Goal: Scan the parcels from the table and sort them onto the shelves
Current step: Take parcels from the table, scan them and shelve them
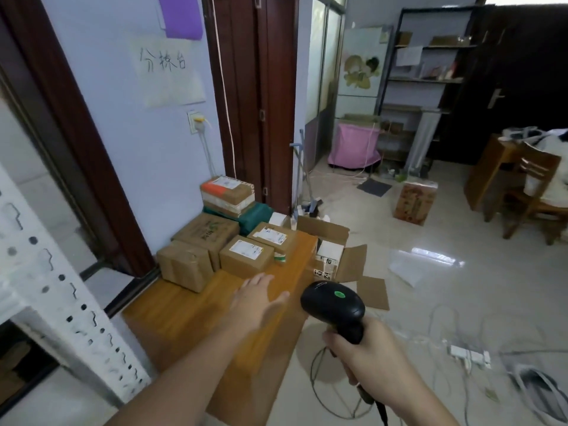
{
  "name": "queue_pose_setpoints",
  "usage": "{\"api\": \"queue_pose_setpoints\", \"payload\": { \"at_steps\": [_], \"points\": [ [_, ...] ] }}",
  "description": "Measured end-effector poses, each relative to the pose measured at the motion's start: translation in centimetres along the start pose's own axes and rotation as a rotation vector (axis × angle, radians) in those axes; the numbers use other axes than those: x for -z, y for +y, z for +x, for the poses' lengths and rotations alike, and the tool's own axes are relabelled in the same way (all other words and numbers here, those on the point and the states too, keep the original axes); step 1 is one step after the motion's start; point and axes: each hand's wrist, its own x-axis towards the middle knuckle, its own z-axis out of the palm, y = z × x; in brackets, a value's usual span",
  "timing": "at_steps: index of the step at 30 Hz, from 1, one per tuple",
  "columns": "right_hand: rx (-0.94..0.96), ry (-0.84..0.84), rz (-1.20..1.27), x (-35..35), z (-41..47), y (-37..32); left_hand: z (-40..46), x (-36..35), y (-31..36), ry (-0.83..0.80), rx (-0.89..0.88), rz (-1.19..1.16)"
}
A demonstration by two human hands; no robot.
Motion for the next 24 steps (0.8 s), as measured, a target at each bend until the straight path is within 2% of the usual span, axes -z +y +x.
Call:
{"api": "queue_pose_setpoints", "payload": {
  "at_steps": [10,14,19,24],
  "points": [
    [0.103,-0.11,-0.034,-1.2,17.0,-2.9,14.5,1.9,-4.5,-0.025,0.091,0.039],
    [0.078,-0.188,-0.031,-1.9,22.8,-3.7,18.1,2.4,-6.7,-0.018,0.133,0.022],
    [0.059,-0.258,-0.102,-3.3,30.7,-4.7,22.6,1.3,-9.7,0.019,0.309,-0.115],
    [0.036,-0.409,-0.172,-3.9,39.2,-4.3,27.4,-1.4,-11.9,-0.022,0.499,-0.183]
  ]
}}
